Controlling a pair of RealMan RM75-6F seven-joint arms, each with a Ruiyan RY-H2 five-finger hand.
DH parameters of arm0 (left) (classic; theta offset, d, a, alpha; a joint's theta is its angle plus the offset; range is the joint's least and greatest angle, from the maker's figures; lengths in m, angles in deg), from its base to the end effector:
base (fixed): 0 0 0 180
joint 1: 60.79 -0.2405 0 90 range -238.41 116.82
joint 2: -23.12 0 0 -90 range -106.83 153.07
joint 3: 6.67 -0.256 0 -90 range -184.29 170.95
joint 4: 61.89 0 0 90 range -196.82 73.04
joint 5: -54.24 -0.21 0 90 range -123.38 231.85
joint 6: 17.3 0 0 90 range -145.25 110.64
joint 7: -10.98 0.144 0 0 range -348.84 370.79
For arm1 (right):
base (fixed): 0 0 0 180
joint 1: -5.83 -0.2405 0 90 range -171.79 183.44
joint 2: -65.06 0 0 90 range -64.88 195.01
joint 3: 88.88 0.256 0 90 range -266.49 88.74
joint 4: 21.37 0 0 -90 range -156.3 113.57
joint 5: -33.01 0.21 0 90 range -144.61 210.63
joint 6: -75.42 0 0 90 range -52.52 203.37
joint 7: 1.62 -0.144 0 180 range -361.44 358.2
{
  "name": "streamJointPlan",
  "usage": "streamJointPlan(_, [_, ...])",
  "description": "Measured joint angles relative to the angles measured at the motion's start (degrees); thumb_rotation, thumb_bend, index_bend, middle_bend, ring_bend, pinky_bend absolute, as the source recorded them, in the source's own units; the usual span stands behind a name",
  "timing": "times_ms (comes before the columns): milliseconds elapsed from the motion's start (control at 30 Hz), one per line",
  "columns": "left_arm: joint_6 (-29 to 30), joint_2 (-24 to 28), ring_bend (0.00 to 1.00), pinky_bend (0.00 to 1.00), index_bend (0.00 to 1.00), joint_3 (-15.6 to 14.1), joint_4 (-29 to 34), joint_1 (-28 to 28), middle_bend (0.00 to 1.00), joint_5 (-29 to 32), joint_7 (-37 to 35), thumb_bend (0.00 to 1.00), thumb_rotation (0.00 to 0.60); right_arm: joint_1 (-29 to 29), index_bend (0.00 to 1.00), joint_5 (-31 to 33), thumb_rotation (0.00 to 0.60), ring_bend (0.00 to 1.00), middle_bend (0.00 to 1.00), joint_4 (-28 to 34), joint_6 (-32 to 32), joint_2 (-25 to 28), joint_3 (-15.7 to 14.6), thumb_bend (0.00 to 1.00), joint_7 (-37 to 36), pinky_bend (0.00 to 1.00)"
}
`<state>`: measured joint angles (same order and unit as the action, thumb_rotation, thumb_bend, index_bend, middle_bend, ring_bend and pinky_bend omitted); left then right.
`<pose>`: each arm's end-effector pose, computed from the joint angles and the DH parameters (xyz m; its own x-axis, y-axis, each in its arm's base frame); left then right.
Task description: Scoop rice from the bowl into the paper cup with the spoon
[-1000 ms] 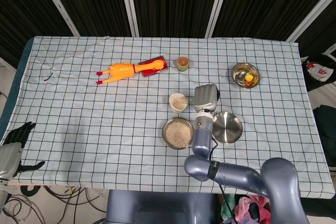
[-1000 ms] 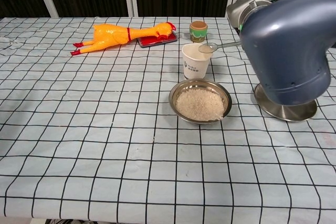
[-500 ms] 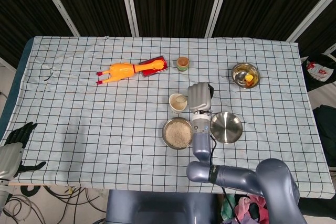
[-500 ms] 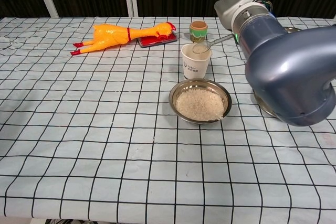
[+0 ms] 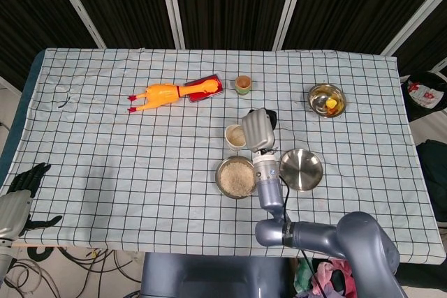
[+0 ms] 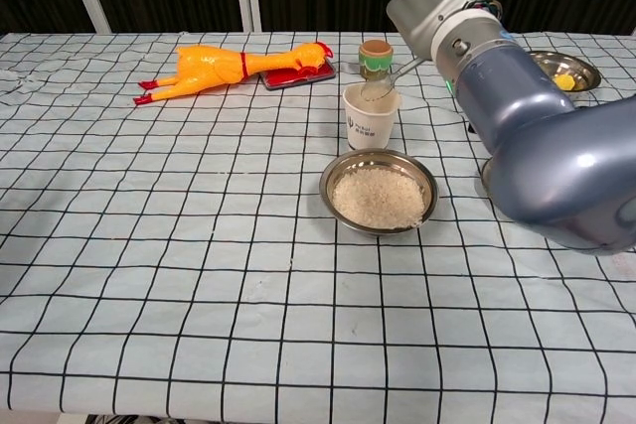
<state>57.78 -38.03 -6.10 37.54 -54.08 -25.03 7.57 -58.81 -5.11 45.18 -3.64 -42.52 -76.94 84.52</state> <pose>-0.3116 0.1768 0.1408 0.2472 0.2047 0.9471 0.9591 0.0873 -0.2692 -0.0555 -0.4003 -0.0407 0.9740 0.1567 0.1639 -0.1629 -0.0190 0.9865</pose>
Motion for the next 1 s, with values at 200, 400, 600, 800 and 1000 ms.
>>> streamJointPlan(200, [-0.1, 0.03, 0.0, 0.0, 0.0, -0.05, 0.08, 0.04, 0.0, -0.02, -0.08, 0.03, 0.6, 0.22, 0.7, -5.73, 0.6, 1.0, 1.0, -2.09, 0.75, 0.05, -3.68, 0.64, -0.41, 1.0])
streamJointPlan(400, [-0.12, 0.1, 0.0, 0.0, 0.0, -0.05, 0.15, 0.05, 0.0, -0.02, -0.17, 0.03, 0.6, 0.62, 0.7, -10.63, 0.6, 1.0, 1.0, -4.39, 1.86, 0.05, -6.63, 0.64, -0.94, 1.0])
streamJointPlan(600, [-0.2, 0.09, 0.0, 0.0, 0.0, -0.1, 0.12, 0.09, 0.0, -0.02, -0.03, 0.03, 0.6, 1.02, 0.7, -15.09, 0.6, 1.0, 1.0, -6.46, 2.85, 0.22, -8.88, 0.64, -1.42, 1.0])
streamJointPlan(800, [-0.24, 0.13, 0.0, 0.0, 0.0, -0.06, 0.34, 0.08, 0.0, 0.18, -0.21, 0.03, 0.6, 1.76, 0.7, -18.8, 0.6, 1.0, 1.0, -8.73, 3.1, 0.24, -9.92, 0.64, -2.38, 1.0])
streamJointPlan(1000, [-0.16, 0.05, 0.0, 0.0, 0.0, 0.07, 0.2, 0.13, 0.0, 0.3, 0.08, 0.03, 0.6, 2.04, 0.7, -21.8, 0.6, 1.0, 1.0, -9.58, 3.46, 0.48, -9.95, 0.64, -3.38, 1.0])
